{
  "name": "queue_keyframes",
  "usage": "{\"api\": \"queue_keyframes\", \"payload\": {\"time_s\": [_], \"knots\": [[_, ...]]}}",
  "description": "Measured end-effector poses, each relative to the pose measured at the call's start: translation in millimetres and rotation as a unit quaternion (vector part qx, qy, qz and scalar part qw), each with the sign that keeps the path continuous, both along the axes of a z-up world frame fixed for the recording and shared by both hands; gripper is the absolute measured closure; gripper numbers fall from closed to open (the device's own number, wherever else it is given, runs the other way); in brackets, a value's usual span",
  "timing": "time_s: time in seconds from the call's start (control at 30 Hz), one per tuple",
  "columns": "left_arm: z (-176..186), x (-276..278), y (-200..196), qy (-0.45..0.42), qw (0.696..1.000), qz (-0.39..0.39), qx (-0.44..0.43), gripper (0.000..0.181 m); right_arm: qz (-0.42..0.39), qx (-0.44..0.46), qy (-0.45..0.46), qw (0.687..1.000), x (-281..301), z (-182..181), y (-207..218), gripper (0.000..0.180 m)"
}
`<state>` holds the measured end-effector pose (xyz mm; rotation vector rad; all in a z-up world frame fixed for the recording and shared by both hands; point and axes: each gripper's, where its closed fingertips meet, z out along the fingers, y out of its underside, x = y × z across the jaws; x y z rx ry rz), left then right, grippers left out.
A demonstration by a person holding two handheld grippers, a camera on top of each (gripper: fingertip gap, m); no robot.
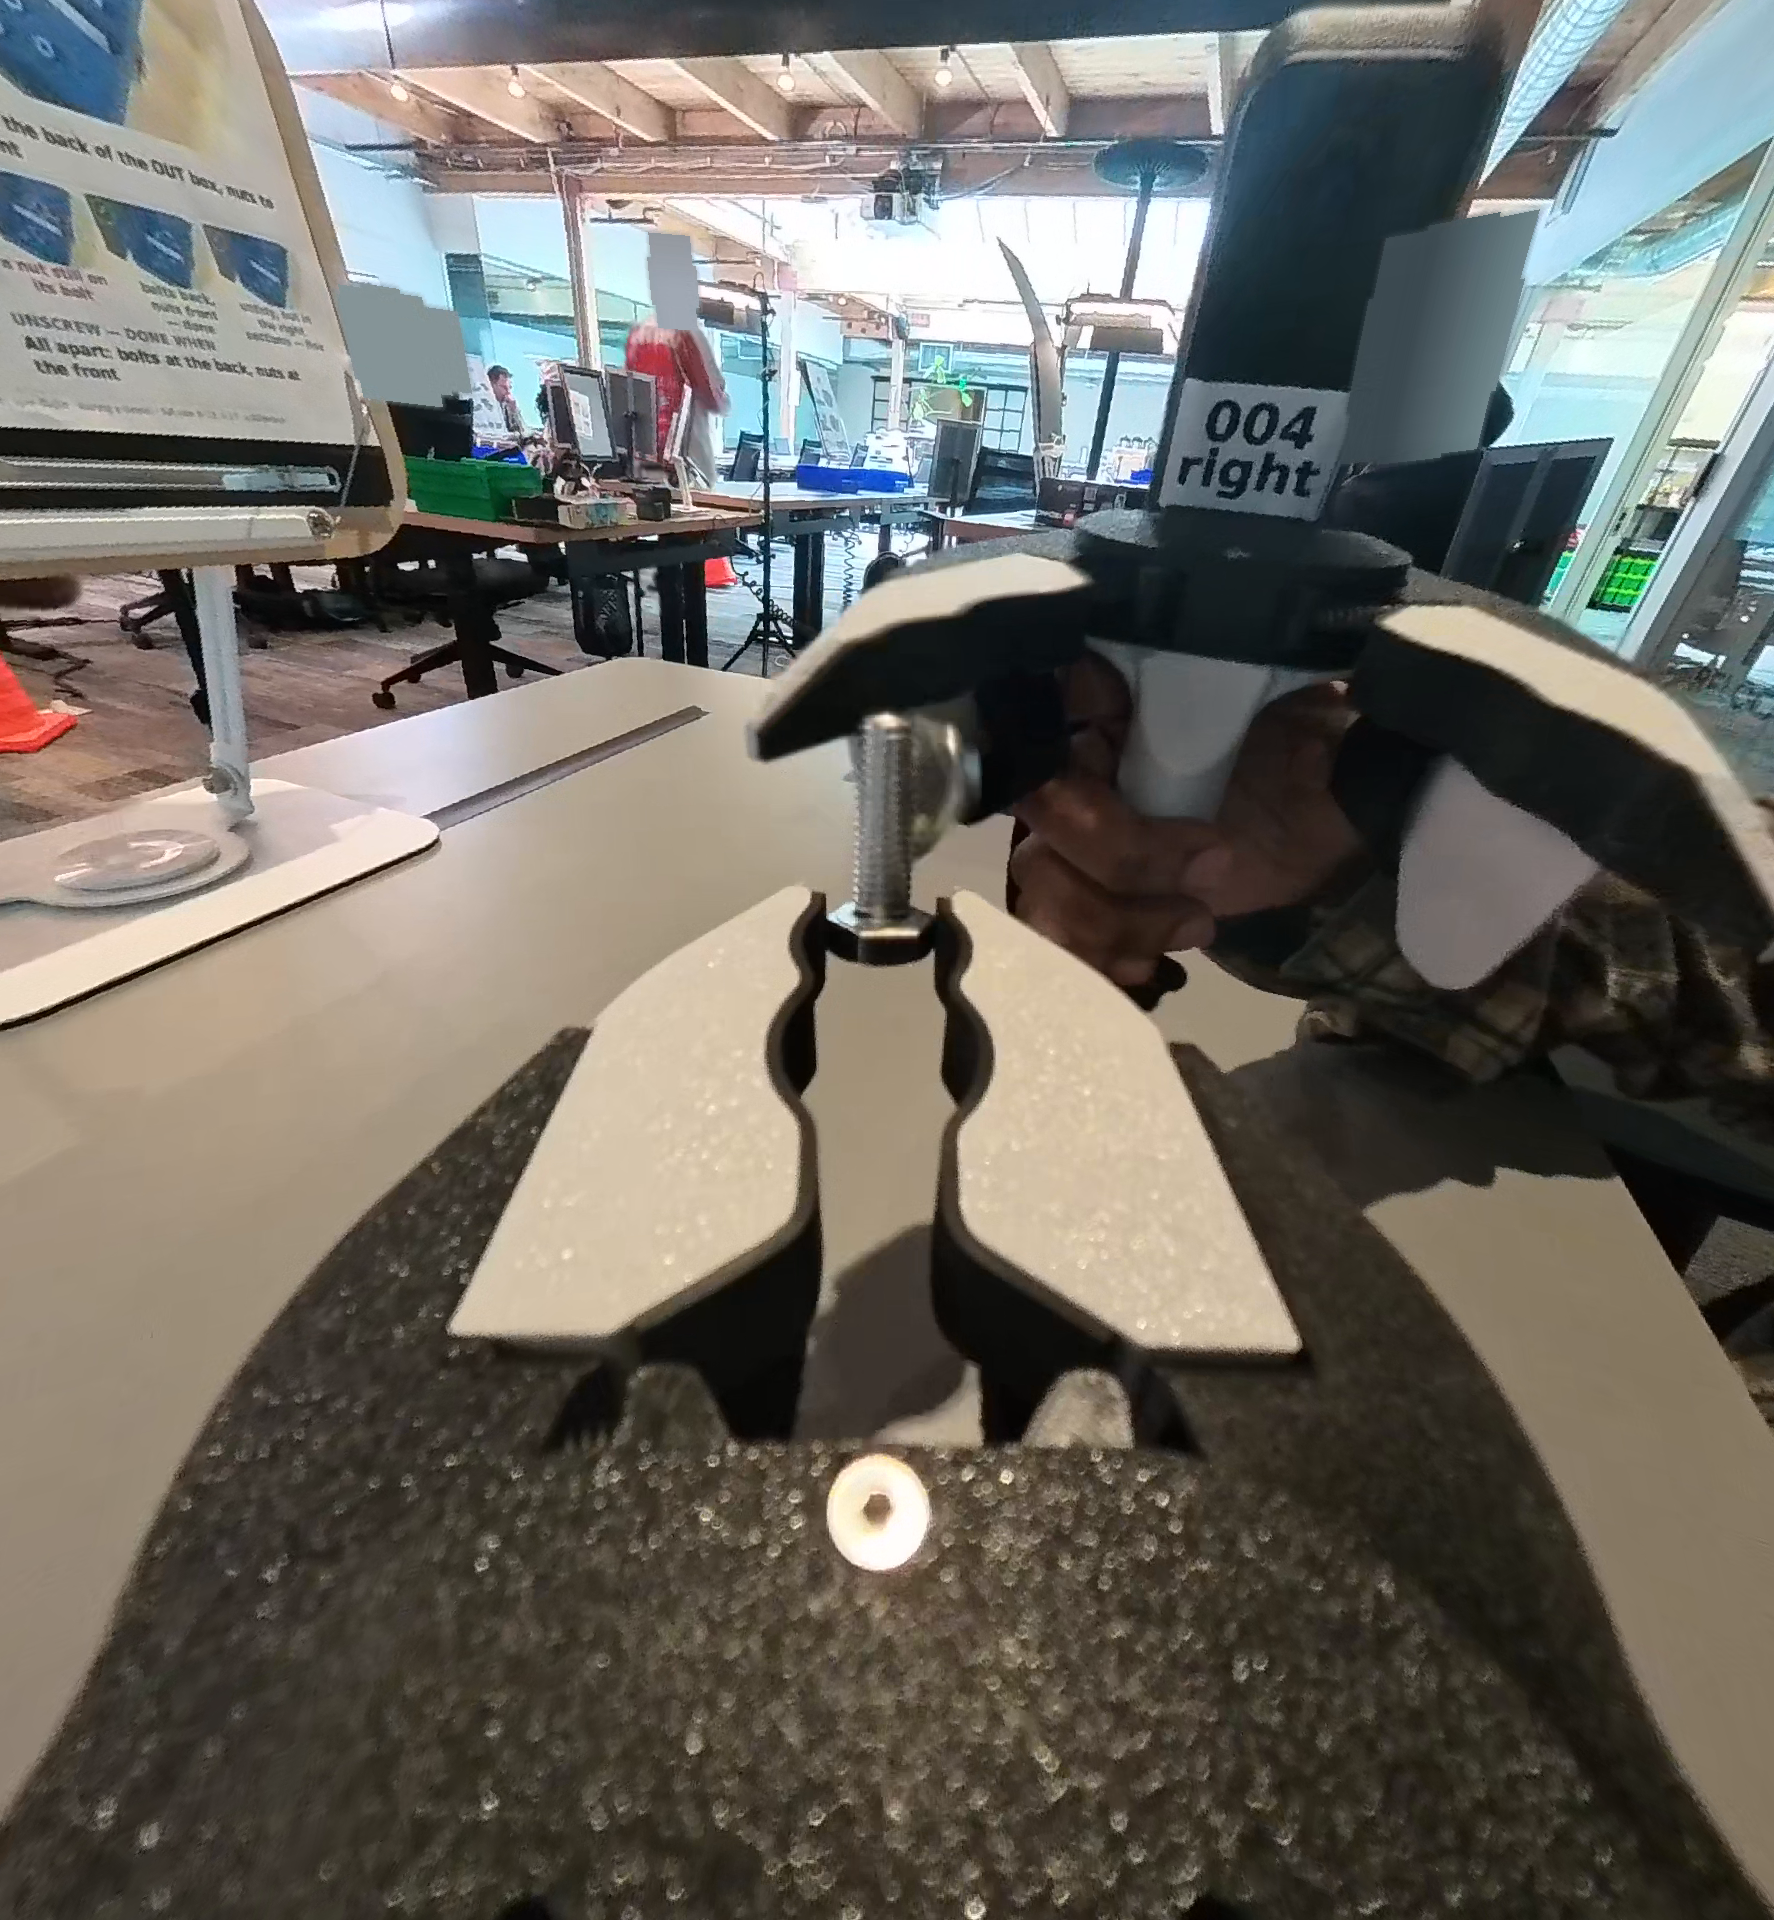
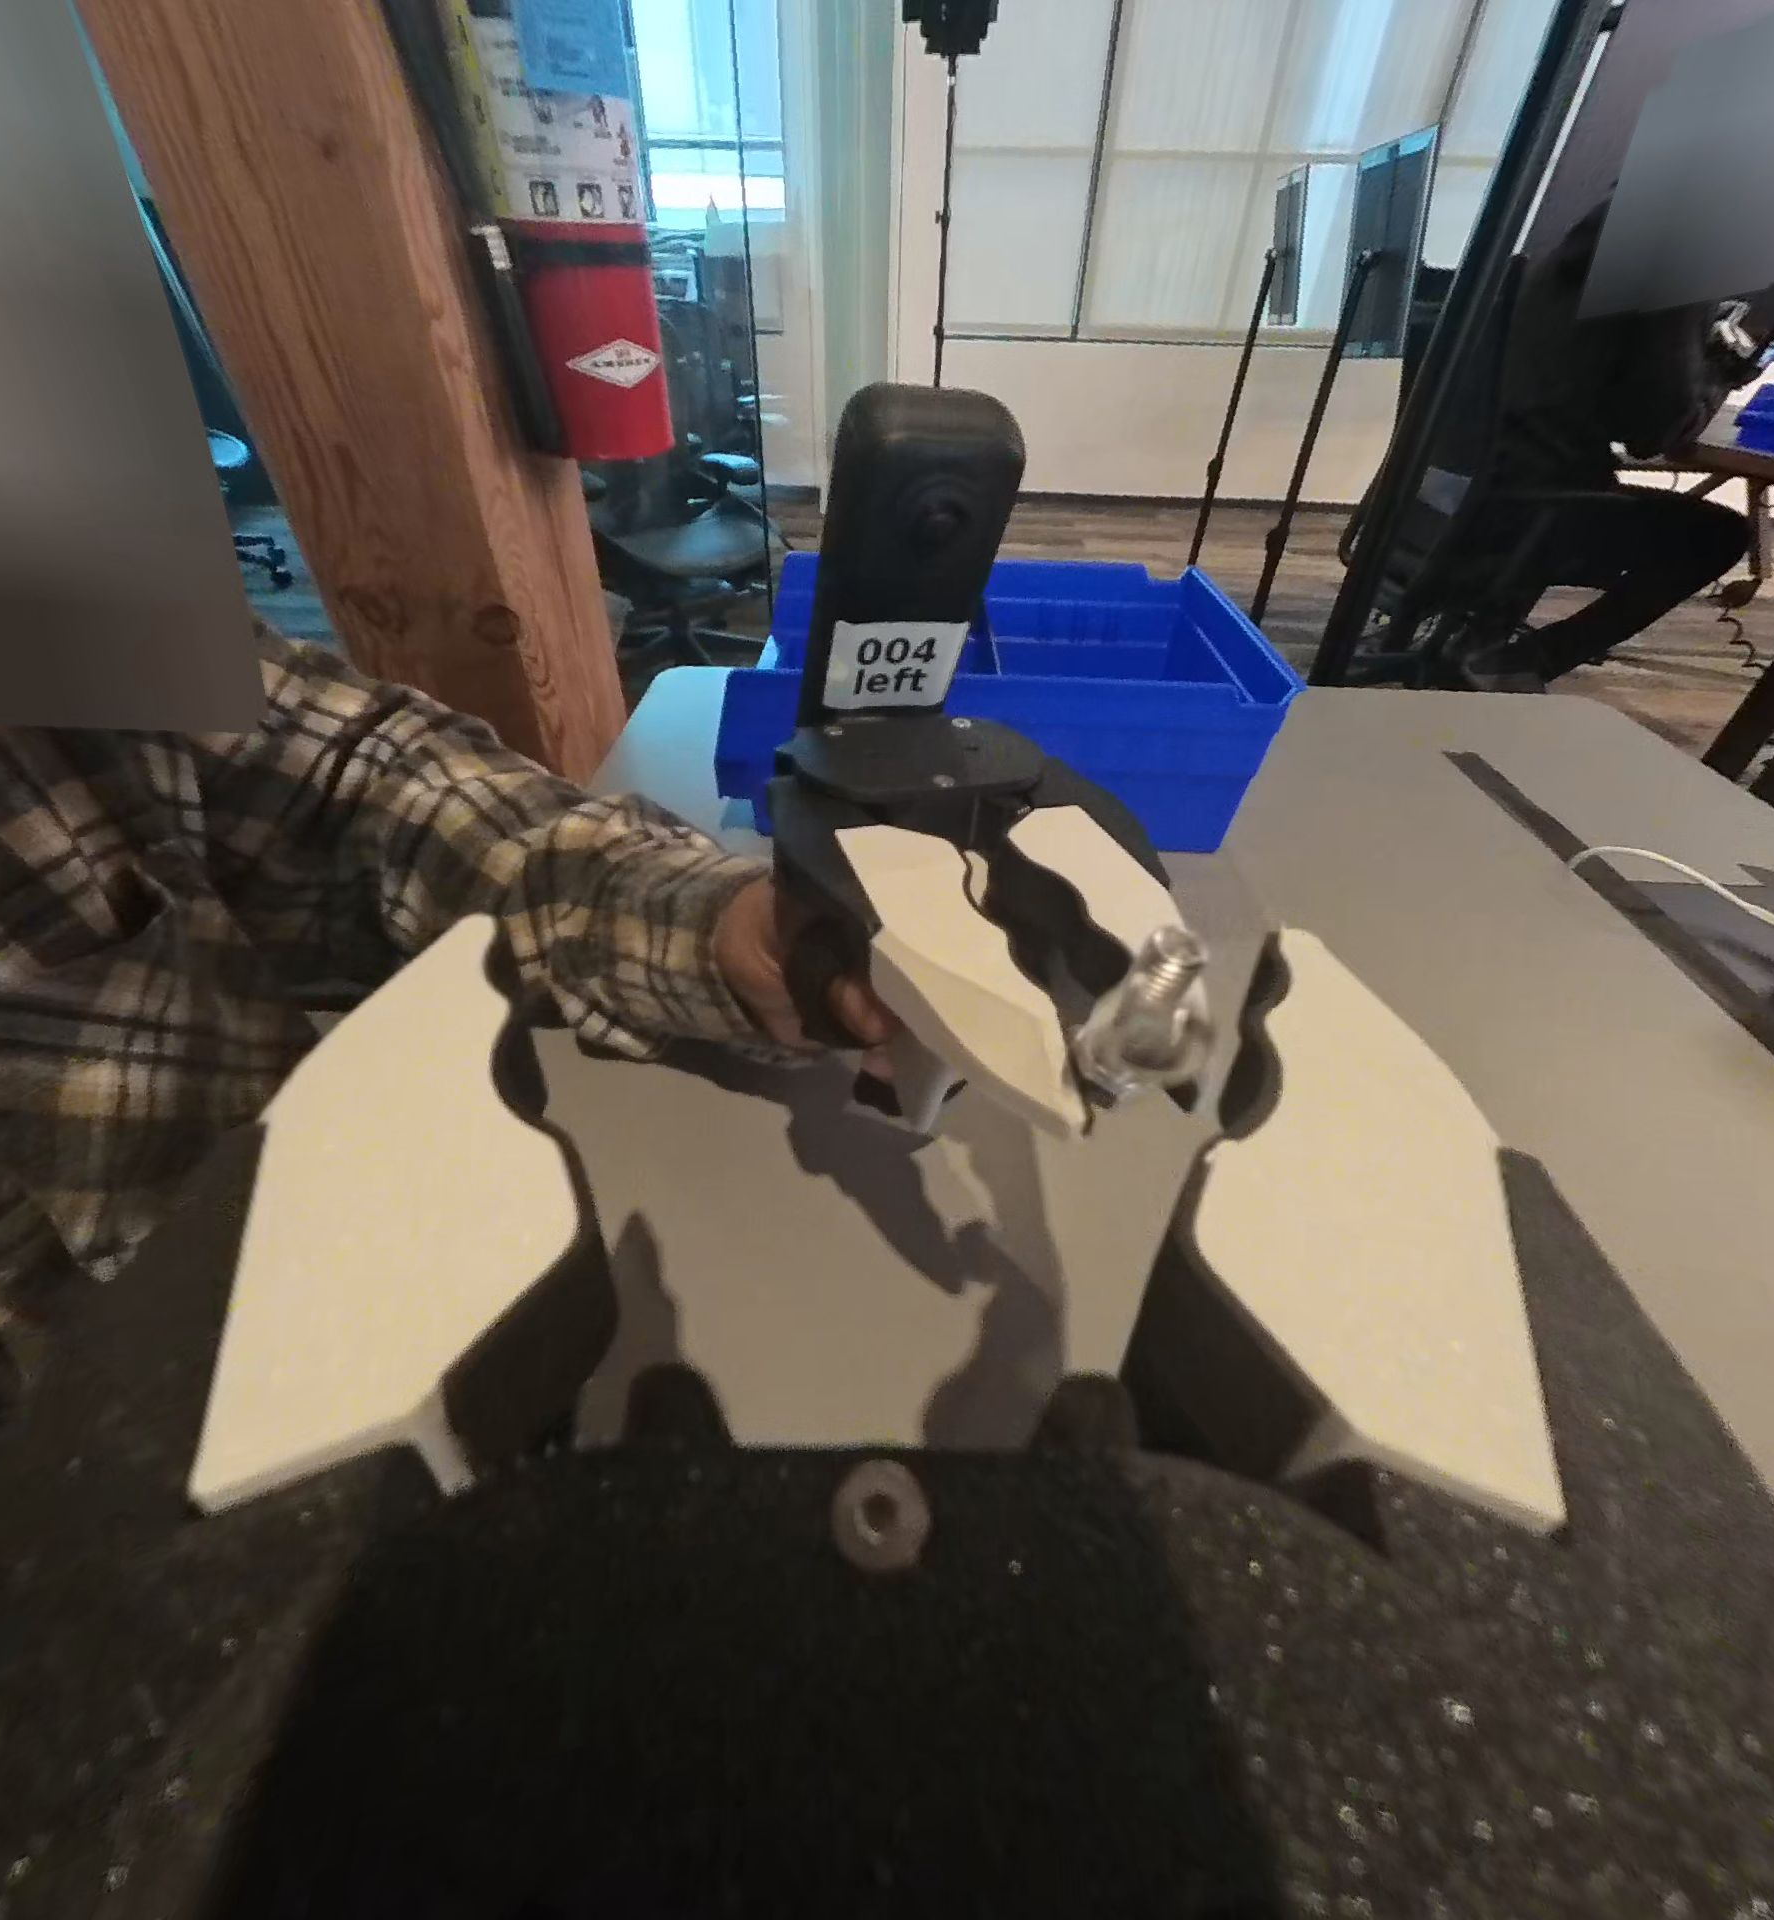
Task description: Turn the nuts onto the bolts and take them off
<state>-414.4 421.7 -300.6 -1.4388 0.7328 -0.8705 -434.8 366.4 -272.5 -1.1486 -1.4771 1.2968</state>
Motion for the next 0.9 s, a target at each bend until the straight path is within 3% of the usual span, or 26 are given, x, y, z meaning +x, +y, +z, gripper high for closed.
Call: {"api": "queue_keyframes", "payload": {"time_s": [0.23, 0.57, 0.9], "knots": [[-6, 2, 2, 0.013, 1.000, 0.004, -0.007, 0.162, 0.009, -0.028, 0.011, 1.000, 0, -8, 11, 0.054], [-2, -14, 10, -0.023, 1.000, 0.012, -0.016, 0.162, 0.047, -0.127, 0.094, 0.986, 50, -12, 55, 0.071], [0, -15, 9, -0.028, 1.000, 0.000, -0.013, 0.162, -0.028, -0.103, 0.068, 0.992, 88, -21, 88, 0.076]]}}
